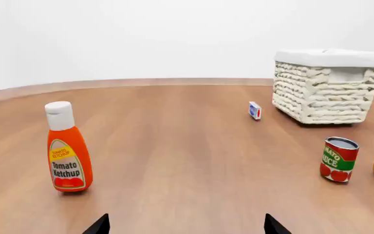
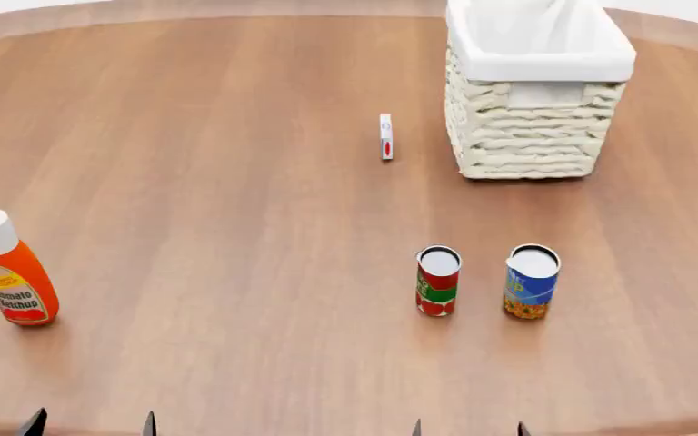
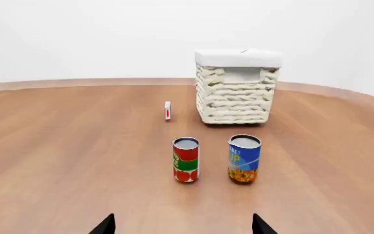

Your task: Pick up the tomato sauce, and put it in the basket.

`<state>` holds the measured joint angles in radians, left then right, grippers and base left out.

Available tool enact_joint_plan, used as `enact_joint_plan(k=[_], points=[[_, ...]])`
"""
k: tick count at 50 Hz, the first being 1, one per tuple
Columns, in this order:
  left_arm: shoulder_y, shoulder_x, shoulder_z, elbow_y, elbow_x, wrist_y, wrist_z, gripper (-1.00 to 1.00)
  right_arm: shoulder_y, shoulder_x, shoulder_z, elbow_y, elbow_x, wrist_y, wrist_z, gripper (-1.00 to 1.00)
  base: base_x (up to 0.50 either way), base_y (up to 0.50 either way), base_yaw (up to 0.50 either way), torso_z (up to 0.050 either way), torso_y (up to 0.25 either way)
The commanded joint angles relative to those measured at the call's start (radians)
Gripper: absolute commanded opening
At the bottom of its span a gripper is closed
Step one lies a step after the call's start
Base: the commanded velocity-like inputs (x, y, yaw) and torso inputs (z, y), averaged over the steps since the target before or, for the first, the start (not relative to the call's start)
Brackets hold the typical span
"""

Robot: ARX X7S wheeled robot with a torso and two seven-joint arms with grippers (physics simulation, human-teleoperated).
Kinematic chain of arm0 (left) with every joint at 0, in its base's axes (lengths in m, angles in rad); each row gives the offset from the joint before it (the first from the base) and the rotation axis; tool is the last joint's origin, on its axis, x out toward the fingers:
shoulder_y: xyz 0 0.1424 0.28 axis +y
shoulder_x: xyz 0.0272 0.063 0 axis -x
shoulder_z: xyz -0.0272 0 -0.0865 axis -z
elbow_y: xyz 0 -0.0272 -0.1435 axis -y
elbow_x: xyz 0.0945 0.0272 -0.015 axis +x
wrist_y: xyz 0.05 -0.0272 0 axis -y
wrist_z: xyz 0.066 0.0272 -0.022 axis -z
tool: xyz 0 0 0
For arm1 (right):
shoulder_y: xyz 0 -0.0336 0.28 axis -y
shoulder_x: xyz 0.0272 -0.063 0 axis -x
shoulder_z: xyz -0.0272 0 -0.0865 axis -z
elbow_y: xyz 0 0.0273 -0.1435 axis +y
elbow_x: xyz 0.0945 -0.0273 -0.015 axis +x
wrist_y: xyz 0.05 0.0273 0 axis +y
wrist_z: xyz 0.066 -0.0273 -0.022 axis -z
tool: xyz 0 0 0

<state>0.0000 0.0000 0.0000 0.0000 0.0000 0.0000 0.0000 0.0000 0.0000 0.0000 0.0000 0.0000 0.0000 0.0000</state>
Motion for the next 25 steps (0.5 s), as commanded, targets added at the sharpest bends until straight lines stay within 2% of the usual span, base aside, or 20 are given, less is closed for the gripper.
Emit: enact_joint_plan(k=[1,8,14,18,25], points=[[-0.003,-0.021,0.024,-0.004,-0.021,0.0,-0.024,1.0,0.0,0.009,-0.013,0.0,0.009,0.0,0.013,1.0,0.0,0.0,0.0,0.0,0.0],[0.055,-0.057,0.041,0.186,-0.062,-0.04,-0.022,1.0,0.0,0.037,-0.054,-0.054,0.003,0.001,0.042,1.0,0.0,0.0,0.0,0.0,0.0],[0.076,-0.078,0.028,0.302,-0.11,-0.088,-0.025,1.0,-0.026,0.052,-0.071,-0.232,-0.012,0.099,0.075,1.0,0.0,0.0,0.0,0.0,0.0],[0.119,-0.092,0.031,0.467,-0.11,-0.125,-0.044,1.0,-0.064,0.069,-0.076,-0.419,-0.013,0.188,0.082,1.0,0.0,0.0,0.0,0.0,0.0],[0.177,-0.118,0.03,0.679,-0.123,-0.155,-0.06,1.0,-0.112,0.093,-0.064,-0.553,0.005,0.227,0.09,1.0,0.0,0.0,0.0,0.0,0.0]])
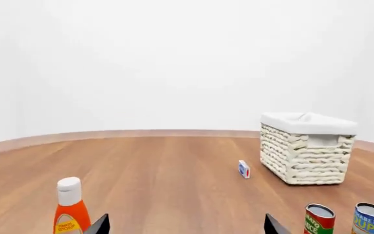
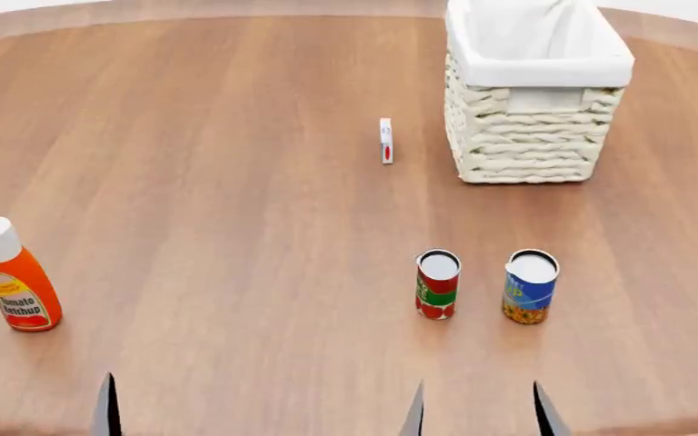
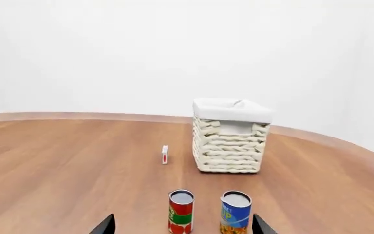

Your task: Pick up the tomato sauce, and put it in the basket.

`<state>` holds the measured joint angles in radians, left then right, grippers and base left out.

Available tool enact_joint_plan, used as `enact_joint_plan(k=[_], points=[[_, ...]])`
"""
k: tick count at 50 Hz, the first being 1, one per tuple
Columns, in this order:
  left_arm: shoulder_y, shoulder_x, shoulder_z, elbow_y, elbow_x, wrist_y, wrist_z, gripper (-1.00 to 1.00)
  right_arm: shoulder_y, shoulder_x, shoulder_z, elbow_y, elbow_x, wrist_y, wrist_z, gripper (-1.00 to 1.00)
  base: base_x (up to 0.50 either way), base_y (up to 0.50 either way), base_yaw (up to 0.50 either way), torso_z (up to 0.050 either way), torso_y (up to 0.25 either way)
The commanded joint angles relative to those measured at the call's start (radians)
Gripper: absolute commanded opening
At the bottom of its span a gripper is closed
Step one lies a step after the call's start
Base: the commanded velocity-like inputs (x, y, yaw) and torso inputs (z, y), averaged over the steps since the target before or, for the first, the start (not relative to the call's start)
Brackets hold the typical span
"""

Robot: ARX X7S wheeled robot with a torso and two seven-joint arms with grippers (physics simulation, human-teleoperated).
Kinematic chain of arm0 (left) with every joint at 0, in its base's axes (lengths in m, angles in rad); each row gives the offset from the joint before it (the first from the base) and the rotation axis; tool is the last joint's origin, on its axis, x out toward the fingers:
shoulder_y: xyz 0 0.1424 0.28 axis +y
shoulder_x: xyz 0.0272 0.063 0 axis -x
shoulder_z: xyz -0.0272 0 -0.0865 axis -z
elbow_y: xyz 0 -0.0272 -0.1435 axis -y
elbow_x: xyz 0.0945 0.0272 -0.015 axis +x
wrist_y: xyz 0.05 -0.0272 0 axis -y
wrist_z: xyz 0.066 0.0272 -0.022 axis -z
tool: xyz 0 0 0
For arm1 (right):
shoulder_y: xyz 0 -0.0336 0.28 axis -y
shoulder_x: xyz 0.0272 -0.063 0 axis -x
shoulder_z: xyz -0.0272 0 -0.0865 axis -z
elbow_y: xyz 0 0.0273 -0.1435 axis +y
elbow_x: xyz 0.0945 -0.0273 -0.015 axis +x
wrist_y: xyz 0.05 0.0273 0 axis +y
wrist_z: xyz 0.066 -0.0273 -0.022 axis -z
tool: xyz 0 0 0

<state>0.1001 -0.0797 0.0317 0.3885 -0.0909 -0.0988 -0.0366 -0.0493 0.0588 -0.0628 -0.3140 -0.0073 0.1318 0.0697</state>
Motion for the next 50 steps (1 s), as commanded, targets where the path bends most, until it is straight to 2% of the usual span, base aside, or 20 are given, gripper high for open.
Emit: enact_joint_plan(k=[1,9,22,31,50], points=[[0.08,-0.045,-0.006,0.323,-0.041,-0.068,-0.023,1.0,-0.067,0.04,0.0,-0.267,0.008,0.11,0.024,1.0,0.0,0.0,0.0,0.0,0.0],[0.075,-0.08,-0.065,0.448,-0.112,-0.139,-0.04,1.0,-0.062,0.066,0.027,-0.45,0.047,0.245,0.025,1.0,0.0,0.0,0.0,0.0,0.0],[0.062,-0.106,-0.091,0.52,-0.152,-0.19,-0.066,1.0,-0.047,0.09,0.036,-0.575,0.065,0.355,0.042,1.0,0.0,0.0,0.0,0.0,0.0],[0.059,-0.12,-0.096,0.534,-0.165,-0.199,-0.074,1.0,-0.047,0.107,0.034,-0.589,0.066,0.372,0.051,1.0,0.01,0.0,0.0,0.0,0.0],[0.069,-0.136,-0.089,0.506,-0.209,-0.181,-0.066,1.0,-0.072,0.12,0.041,-0.571,0.107,0.358,0.055,1.0,0.47,0.0,0.0,0.0,0.0]])
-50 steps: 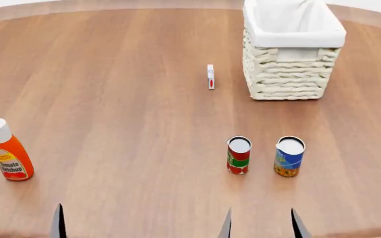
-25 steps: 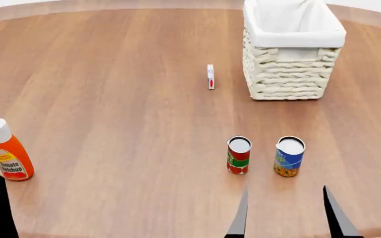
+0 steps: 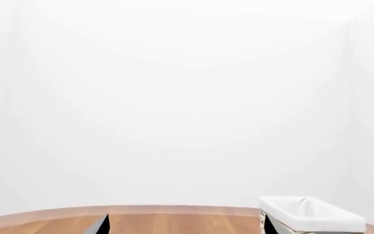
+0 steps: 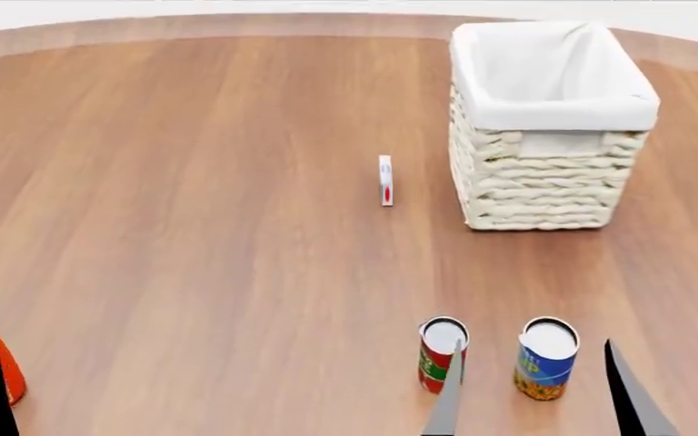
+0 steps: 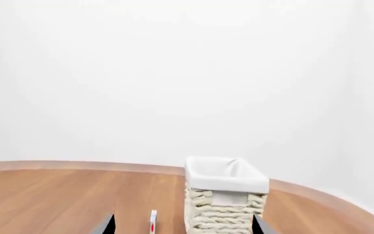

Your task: Pick up the tomato sauce, and put it in the basket.

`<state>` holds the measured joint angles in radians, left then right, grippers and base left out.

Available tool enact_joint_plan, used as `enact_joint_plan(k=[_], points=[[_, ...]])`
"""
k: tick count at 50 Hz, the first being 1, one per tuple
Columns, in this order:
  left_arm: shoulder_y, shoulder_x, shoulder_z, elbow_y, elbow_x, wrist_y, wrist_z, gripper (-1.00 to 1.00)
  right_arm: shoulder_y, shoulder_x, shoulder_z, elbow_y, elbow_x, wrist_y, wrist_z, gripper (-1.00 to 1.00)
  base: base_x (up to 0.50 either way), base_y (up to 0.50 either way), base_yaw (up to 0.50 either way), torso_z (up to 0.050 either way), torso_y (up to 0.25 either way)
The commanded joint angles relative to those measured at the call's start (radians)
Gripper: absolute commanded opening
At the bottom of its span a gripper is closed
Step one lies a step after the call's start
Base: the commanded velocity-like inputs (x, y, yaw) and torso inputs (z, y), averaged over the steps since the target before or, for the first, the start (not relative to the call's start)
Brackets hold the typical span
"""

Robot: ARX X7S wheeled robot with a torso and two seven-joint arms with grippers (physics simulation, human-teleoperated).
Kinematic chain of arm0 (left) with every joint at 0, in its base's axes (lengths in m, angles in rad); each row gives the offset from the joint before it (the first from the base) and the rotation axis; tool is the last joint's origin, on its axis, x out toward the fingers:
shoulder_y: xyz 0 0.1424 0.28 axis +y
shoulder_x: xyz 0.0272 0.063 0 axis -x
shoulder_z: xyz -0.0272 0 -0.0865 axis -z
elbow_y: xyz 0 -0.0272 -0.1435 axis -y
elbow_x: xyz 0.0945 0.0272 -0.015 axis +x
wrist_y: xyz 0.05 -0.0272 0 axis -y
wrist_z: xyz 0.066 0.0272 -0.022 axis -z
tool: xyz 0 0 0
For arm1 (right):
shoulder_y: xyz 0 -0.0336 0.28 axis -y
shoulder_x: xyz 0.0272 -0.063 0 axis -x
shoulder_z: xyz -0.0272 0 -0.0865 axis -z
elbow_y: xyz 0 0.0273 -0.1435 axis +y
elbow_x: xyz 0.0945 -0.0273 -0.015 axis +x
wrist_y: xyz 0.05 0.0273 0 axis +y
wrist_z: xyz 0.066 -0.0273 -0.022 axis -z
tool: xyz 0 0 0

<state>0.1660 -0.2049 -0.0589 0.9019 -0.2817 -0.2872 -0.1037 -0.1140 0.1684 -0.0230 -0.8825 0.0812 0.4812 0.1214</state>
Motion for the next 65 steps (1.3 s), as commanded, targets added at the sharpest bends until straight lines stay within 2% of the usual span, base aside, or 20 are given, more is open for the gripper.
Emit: enact_joint_plan(k=[1,48,65], points=[[0.005,-0.011,0.004,-0.012,-0.015,0.015,0.003,1.0,-0.007,0.012,0.0,-0.001,0.017,0.007,0.004,1.0,0.5,0.0,0.0,0.0,0.0],[0.004,-0.032,0.043,-0.043,-0.021,0.054,-0.023,1.0,-0.037,0.046,-0.008,0.049,0.041,-0.057,0.029,1.0,0.5,0.0,0.0,0.0,0.001],[0.011,-0.049,0.044,-0.063,-0.036,0.078,-0.032,1.0,-0.132,0.058,-0.044,0.035,0.008,-0.119,0.062,1.0,0.0,0.0,0.0,0.0,0.001]])
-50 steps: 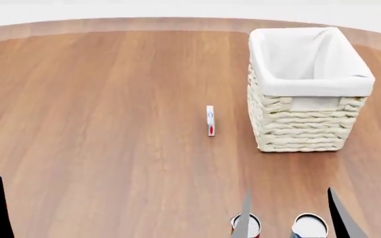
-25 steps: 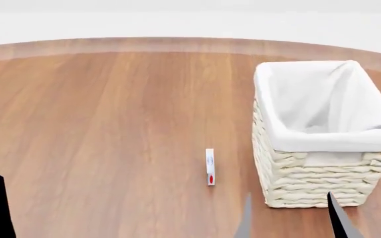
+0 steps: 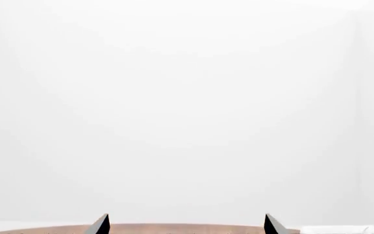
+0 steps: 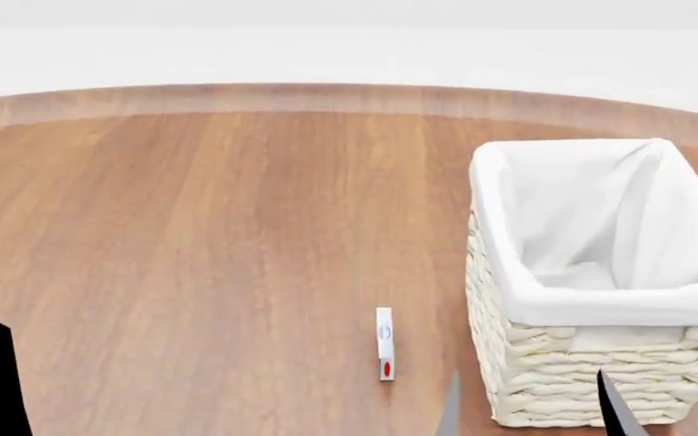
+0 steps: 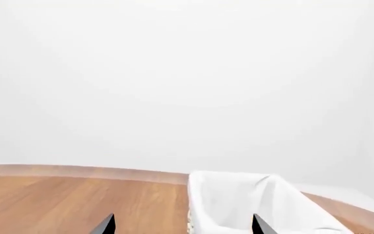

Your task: Pick up the tomato sauce, and put it in the basket.

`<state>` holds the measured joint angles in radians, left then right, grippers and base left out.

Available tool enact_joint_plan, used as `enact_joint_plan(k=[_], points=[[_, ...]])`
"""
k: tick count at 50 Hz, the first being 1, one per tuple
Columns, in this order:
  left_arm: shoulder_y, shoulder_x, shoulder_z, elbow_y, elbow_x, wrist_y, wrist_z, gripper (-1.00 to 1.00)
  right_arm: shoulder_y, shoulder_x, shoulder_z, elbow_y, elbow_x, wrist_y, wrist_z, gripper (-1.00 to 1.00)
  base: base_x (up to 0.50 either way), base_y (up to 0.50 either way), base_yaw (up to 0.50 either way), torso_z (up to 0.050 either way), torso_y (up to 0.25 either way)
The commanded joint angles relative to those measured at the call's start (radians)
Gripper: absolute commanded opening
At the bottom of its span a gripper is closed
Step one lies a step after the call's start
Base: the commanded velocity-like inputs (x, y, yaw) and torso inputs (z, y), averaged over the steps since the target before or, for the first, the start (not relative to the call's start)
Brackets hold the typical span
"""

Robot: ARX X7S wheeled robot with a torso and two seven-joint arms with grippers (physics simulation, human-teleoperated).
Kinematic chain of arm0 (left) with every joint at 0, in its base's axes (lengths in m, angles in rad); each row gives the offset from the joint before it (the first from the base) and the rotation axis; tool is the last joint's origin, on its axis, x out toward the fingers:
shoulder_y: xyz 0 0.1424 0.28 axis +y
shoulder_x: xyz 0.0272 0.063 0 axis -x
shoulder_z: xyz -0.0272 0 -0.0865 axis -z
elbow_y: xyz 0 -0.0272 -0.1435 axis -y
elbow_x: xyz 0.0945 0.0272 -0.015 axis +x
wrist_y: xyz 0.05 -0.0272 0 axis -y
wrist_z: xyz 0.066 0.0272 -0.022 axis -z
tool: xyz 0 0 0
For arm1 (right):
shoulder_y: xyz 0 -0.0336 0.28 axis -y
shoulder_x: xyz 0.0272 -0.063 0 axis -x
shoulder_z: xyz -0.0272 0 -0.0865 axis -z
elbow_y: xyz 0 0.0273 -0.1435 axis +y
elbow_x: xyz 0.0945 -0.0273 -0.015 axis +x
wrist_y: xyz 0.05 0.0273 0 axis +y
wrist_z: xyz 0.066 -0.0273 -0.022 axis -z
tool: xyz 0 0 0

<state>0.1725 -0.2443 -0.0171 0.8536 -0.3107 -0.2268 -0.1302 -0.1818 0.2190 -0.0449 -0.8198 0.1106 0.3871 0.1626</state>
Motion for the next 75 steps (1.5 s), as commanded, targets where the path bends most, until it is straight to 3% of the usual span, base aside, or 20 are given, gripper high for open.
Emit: enact_joint_plan(k=[1,13,21,38,75], points=[[0.005,-0.011,0.002,-0.018,-0.008,0.021,-0.004,1.0,-0.083,0.008,-0.026,-0.039,-0.028,-0.028,0.025,1.0,0.0,0.0,0.0,0.0,0.0],[0.012,-0.009,0.018,-0.066,-0.009,0.067,0.007,1.0,-0.287,0.025,-0.081,-0.059,-0.112,-0.18,0.066,1.0,0.0,0.0,0.0,0.0,0.0],[0.011,-0.011,0.021,-0.09,-0.011,0.083,0.01,1.0,-0.414,0.029,-0.102,0.072,-0.128,-0.402,0.09,1.0,0.0,0.0,0.0,0.0,0.0],[0.021,-0.014,0.033,-0.119,0.0,0.108,0.006,1.0,-0.576,0.027,-0.154,0.225,-0.171,-0.689,0.149,1.0,0.0,0.0,0.0,0.0,0.0],[0.02,-0.023,0.062,-0.17,0.015,0.159,-0.003,1.0,-0.555,0.078,-0.284,0.658,-0.091,-0.994,0.28,1.0,0.0,0.0,0.0,0.0,0.0]])
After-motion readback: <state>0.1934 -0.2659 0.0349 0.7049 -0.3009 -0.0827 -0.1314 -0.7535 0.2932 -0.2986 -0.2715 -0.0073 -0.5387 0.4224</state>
